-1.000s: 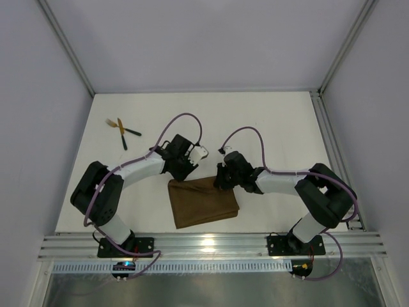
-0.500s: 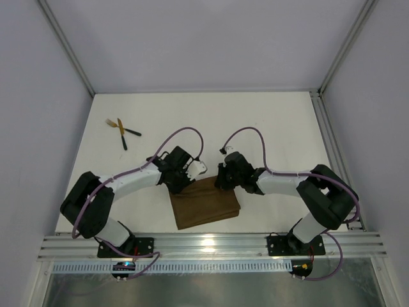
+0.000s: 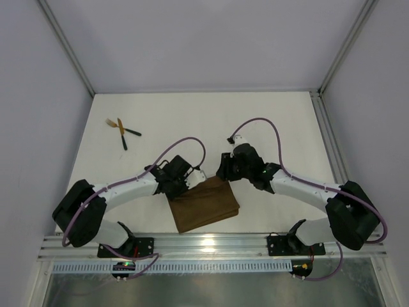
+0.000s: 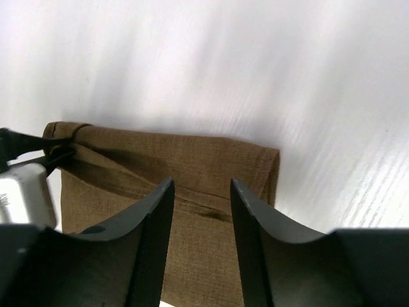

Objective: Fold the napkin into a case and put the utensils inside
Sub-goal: Fold the lower triangle-folded napkin at the center of the board, then smooth out the 2/3-rectangle-folded napkin at the center of the board.

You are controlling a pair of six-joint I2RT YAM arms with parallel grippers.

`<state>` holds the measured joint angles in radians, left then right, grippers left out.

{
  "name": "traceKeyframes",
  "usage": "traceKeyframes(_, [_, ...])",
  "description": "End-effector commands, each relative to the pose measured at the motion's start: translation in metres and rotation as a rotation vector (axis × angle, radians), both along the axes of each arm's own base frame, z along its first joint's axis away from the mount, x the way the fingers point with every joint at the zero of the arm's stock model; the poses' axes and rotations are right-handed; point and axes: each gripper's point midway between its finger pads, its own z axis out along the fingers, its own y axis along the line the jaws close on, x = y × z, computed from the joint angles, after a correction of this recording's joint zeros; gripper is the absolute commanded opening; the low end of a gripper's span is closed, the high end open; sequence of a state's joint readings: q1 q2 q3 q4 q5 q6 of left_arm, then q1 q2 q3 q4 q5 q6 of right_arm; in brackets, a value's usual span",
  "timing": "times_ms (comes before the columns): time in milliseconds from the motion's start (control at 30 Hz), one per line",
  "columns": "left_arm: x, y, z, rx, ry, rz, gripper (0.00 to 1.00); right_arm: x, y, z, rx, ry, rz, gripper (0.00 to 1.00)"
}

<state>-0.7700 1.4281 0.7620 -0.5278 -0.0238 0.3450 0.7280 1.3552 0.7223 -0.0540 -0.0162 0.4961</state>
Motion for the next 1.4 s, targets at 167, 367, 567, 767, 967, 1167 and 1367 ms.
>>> traceKeyframes(167, [0.01,-0.006,0.019,-0.025,-0.118,-0.044,0.09,0.028,-0.011,0.01,-0.015,0.001,0.024,0.54])
traceKeyframes(367, [0.016,-0.005,0.031,-0.013,-0.181,-0.058,0.0,0.042,0.0,0.013,-0.075,-0.017,0.107,0.53])
traceKeyframes(567, [0.013,-0.007,0.034,-0.026,-0.176,-0.067,0.0,0.029,0.008,0.043,0.023,-0.09,0.177,0.49])
traceKeyframes(767, [0.008,-0.014,0.035,-0.065,-0.132,-0.048,0.0,-0.014,-0.006,0.078,0.293,-0.277,0.107,0.17])
traceKeyframes(967, [0.005,-0.016,0.037,-0.073,-0.118,-0.047,0.0,-0.085,0.041,0.076,0.352,-0.426,0.359,0.03])
traceKeyframes(1167, [0.007,-0.017,0.034,-0.061,-0.106,-0.048,0.0,-0.12,0.093,0.044,0.282,-0.455,0.575,0.03])
traceKeyframes(1367, [-0.003,-0.02,0.039,-0.104,-0.077,-0.049,0.0,-0.118,0.122,-0.001,0.169,-0.387,0.567,0.03])
